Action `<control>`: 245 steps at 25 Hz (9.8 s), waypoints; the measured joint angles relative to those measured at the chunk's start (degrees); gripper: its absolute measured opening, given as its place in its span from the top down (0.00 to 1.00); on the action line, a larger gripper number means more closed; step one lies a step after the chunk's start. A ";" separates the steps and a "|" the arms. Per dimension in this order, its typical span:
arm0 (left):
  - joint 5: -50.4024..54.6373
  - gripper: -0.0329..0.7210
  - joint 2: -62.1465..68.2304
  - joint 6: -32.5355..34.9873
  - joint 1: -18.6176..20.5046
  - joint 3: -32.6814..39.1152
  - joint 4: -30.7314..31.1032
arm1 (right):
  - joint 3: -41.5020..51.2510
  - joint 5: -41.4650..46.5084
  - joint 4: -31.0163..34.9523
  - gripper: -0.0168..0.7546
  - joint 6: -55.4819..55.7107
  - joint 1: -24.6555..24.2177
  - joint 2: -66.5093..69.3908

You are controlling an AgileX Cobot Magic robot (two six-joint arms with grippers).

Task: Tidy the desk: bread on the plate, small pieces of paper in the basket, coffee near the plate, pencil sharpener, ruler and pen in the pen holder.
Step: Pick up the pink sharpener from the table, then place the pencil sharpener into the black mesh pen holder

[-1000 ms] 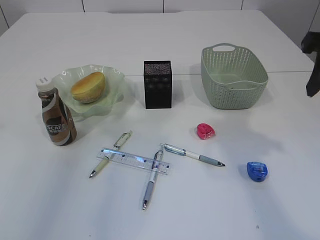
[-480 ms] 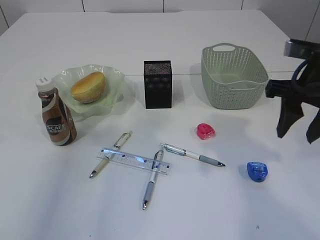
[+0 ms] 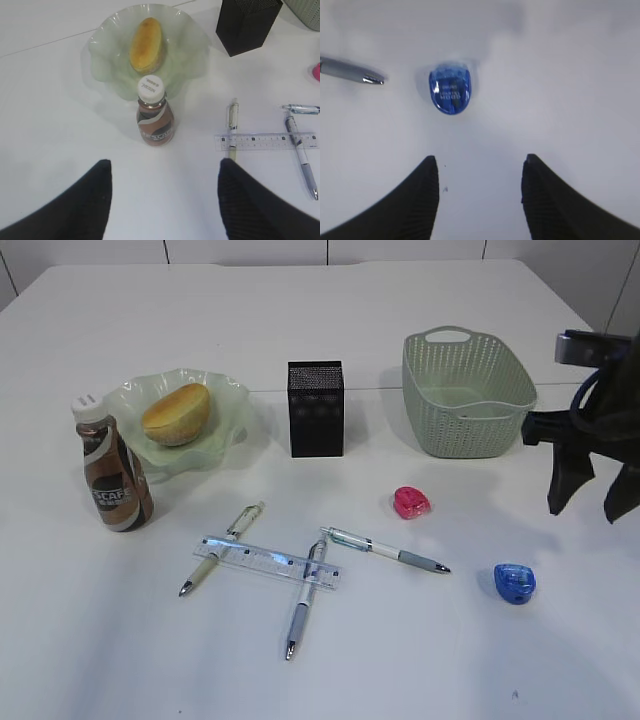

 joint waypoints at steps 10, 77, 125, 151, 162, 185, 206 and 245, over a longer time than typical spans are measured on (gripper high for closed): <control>0.00 0.34 0.48 0.00 0.00 -0.18 0.10 | 0.00 -3.37 1.08 0.42 -0.14 0.60 3.97; 0.00 0.34 1.11 0.00 0.00 -0.18 2.25 | 0.00 -9.01 -0.66 0.35 -0.24 4.61 19.39; 0.00 0.34 1.20 0.00 0.00 -0.18 2.25 | 0.00 -11.25 -1.18 0.35 0.29 4.61 19.39; 0.00 0.34 1.65 0.00 0.00 -0.18 2.25 | 0.00 -9.68 -1.27 0.35 0.49 4.61 20.99; 0.00 0.34 1.65 0.00 0.00 -0.18 2.25 | 0.00 -10.31 -1.27 0.52 0.63 4.61 20.99; 0.00 0.34 1.65 0.00 0.00 -0.18 2.25 | -18.44 3.39 1.00 0.55 -8.96 4.61 21.13; 0.00 0.34 1.65 0.00 0.00 -0.18 2.25 | -43.32 -1.31 11.41 0.55 -32.23 6.54 21.19; 0.00 0.34 2.84 0.00 0.00 -0.18 2.25 | -43.39 -33.41 31.05 0.55 -44.35 9.83 36.12</control>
